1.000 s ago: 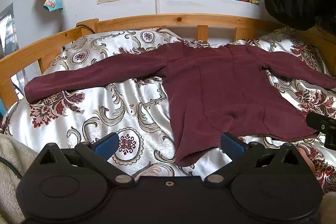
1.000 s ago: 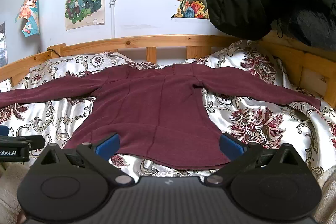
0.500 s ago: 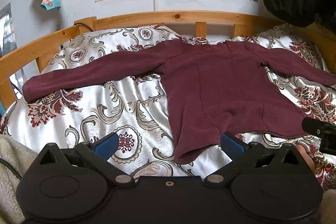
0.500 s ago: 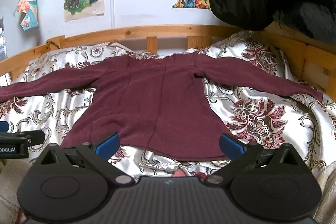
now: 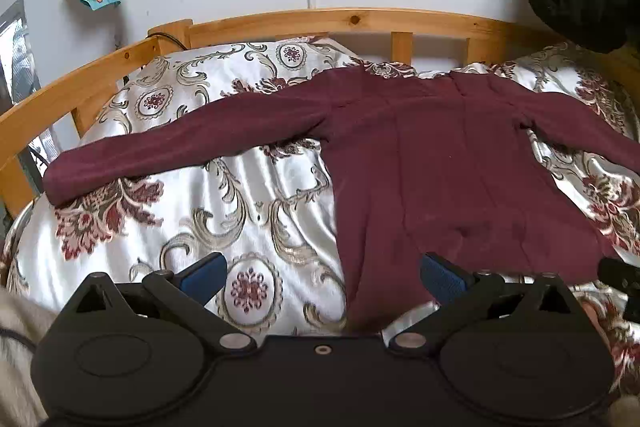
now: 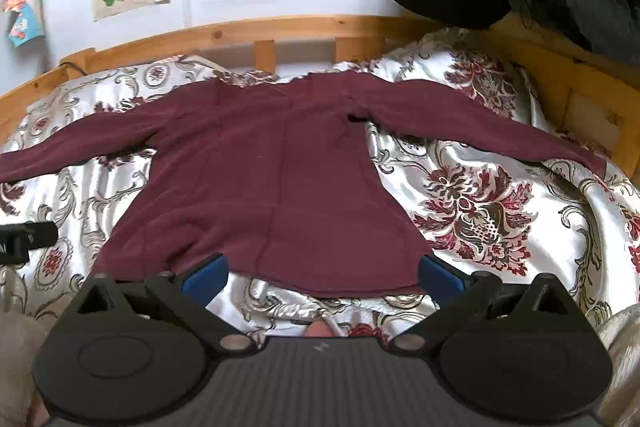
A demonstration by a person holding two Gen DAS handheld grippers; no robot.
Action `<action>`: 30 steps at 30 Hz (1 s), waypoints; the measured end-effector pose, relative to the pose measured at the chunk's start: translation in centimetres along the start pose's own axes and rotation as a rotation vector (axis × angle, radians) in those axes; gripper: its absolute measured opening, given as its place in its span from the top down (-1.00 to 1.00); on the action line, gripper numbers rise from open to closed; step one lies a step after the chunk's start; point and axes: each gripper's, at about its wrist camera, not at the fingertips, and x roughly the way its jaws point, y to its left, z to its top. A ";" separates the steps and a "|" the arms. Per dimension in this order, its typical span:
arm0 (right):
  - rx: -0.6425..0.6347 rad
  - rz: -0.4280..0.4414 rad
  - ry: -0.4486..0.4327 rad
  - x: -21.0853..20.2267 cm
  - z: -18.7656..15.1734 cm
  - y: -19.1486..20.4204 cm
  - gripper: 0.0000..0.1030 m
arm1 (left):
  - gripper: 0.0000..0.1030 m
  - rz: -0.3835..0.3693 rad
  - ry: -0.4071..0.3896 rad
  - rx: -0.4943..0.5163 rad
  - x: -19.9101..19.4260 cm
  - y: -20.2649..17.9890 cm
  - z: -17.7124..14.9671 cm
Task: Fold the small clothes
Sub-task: 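Reach the right tool to the nearest maroon sleeve and close on it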
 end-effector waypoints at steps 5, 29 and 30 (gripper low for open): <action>0.046 -0.008 0.004 1.0 1.7 -1.6 -1.00 | -0.99 0.005 0.028 0.039 2.2 -0.9 2.6; 0.187 -0.295 -0.150 9.8 8.4 -17.4 -1.00 | -0.99 -0.011 0.115 0.088 15.6 -4.2 6.8; 0.211 -0.309 -0.146 10.3 8.1 -17.8 -1.00 | -0.99 -0.004 0.122 0.081 15.8 -3.9 6.6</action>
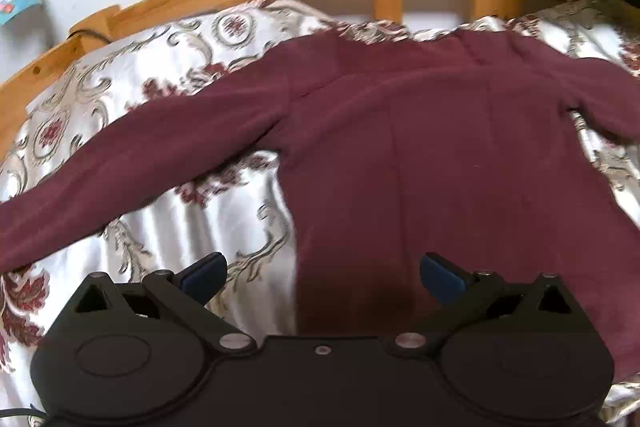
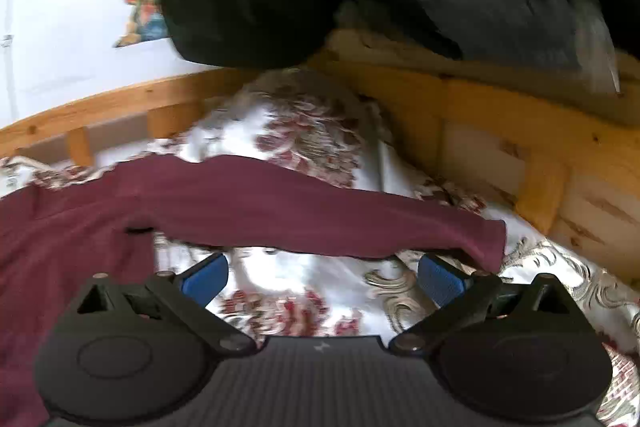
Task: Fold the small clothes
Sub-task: 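Reach the right tool to the nearest maroon sleeve and close on it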
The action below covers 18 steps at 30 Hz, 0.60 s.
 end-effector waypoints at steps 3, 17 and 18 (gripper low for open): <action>0.116 -0.014 0.059 2.2 -0.5 -1.5 -1.00 | -0.99 -0.022 0.013 -0.027 0.7 0.5 -0.5; 0.424 -0.172 0.018 5.0 0.0 -7.9 -0.99 | -0.99 -0.067 0.010 -0.050 1.3 0.2 -1.3; 0.467 -0.171 0.048 5.7 0.0 -8.5 -0.99 | -0.99 -0.064 0.006 -0.048 1.3 0.2 -1.3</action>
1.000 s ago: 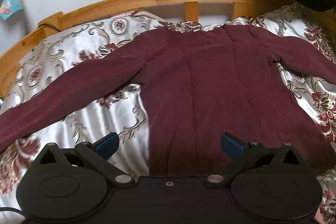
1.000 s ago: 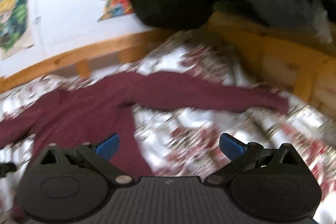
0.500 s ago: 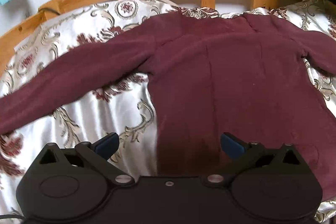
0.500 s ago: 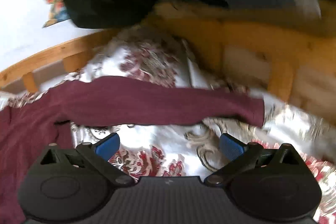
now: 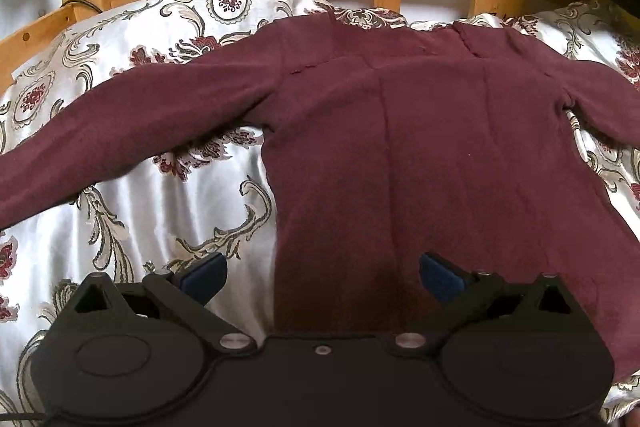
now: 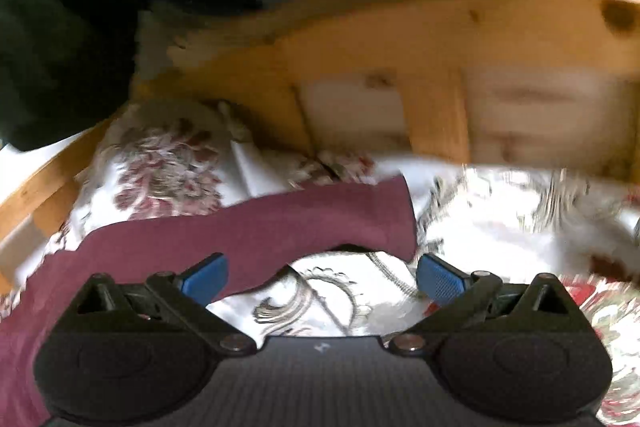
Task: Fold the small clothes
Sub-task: 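Reach the right tool to the nearest maroon sleeve and close on it, then fold the held sleeve across the shirt body with the right tool, release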
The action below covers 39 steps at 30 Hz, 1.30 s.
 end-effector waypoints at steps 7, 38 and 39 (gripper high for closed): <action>0.230 0.021 0.020 2.8 1.5 -1.5 -0.92 | -0.99 0.029 -0.010 -0.007 -0.1 0.5 -0.1; -0.957 0.626 -0.524 -8.4 -12.2 21.9 0.89 | -0.99 0.069 -0.051 -0.149 0.1 3.8 1.3; -1.011 0.670 -0.521 -9.0 -13.6 22.5 0.89 | -0.99 0.072 -0.054 -0.156 0.2 3.9 1.3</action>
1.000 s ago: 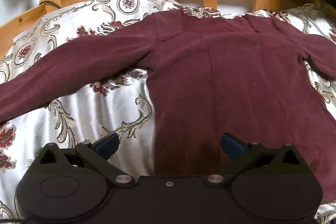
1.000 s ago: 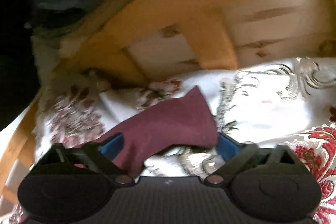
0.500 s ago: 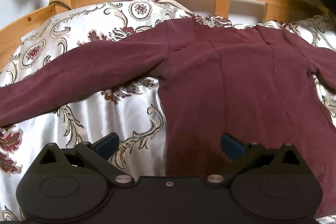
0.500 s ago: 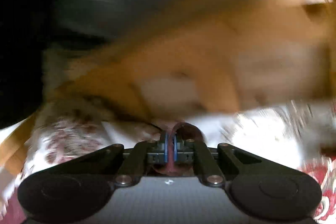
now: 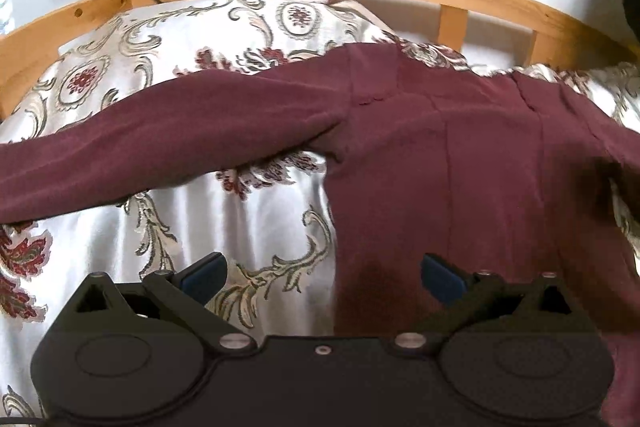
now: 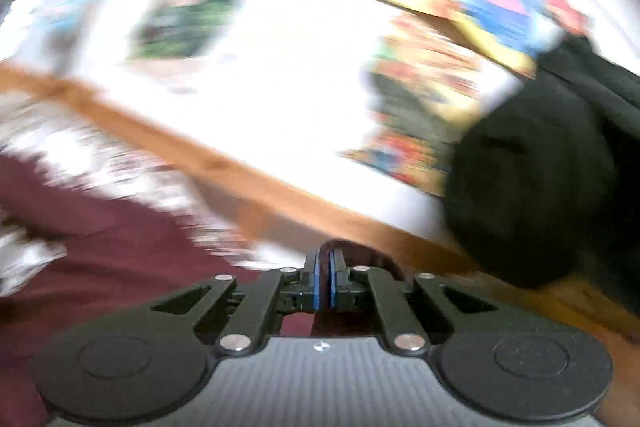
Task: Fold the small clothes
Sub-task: 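Fold the held sleeve across the shirt body with the right tool, release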
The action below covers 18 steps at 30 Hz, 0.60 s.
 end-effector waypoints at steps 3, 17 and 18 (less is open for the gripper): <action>-0.130 0.149 -0.014 -0.6 -0.1 4.6 0.89 | -0.99 0.010 -0.007 -0.011 0.1 0.3 0.2; -0.265 0.547 0.144 -3.7 -2.7 10.6 0.07 | -0.99 -0.095 -0.065 -0.114 0.8 1.4 0.8; -0.258 0.591 0.158 -4.0 -2.6 10.4 -0.21 | -0.99 -0.108 -0.067 -0.128 0.9 1.6 0.9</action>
